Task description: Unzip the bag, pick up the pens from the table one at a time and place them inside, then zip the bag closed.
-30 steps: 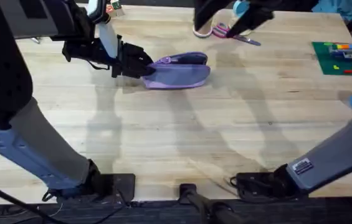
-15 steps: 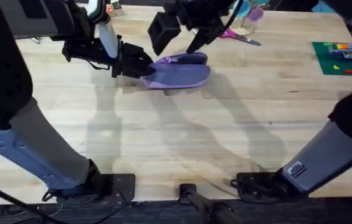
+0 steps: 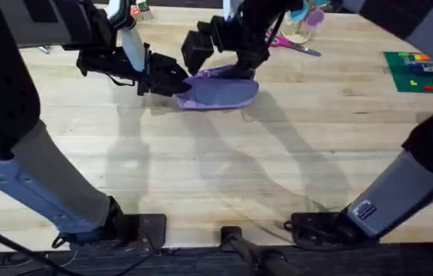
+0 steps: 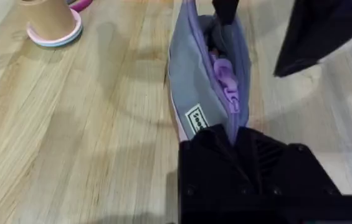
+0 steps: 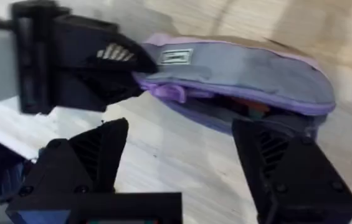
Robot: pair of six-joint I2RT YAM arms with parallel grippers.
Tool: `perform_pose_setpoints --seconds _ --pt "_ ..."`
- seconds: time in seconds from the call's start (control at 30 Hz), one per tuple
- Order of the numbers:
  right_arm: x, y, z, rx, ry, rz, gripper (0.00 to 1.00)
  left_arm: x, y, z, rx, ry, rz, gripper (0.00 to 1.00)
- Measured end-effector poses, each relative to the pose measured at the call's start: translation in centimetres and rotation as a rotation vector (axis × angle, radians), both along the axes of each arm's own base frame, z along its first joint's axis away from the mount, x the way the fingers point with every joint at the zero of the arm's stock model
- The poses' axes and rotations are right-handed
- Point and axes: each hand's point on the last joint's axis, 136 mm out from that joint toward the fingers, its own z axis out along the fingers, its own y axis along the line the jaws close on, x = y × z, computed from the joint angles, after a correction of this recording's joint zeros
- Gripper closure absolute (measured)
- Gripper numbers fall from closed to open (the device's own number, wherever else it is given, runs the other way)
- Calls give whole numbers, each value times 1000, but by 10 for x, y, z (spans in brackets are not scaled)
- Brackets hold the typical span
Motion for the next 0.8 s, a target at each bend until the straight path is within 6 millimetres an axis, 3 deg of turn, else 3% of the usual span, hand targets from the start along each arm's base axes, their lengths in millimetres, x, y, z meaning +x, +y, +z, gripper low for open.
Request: perform_pose_setpoints --seconds 0.33,0.8 --pt "12 6 -8 17 -36 -54 5 0 0 0 0 0 0 958" --pt "8 16 -28 -1 8 -55 27 0 0 0 0 0 0 958"
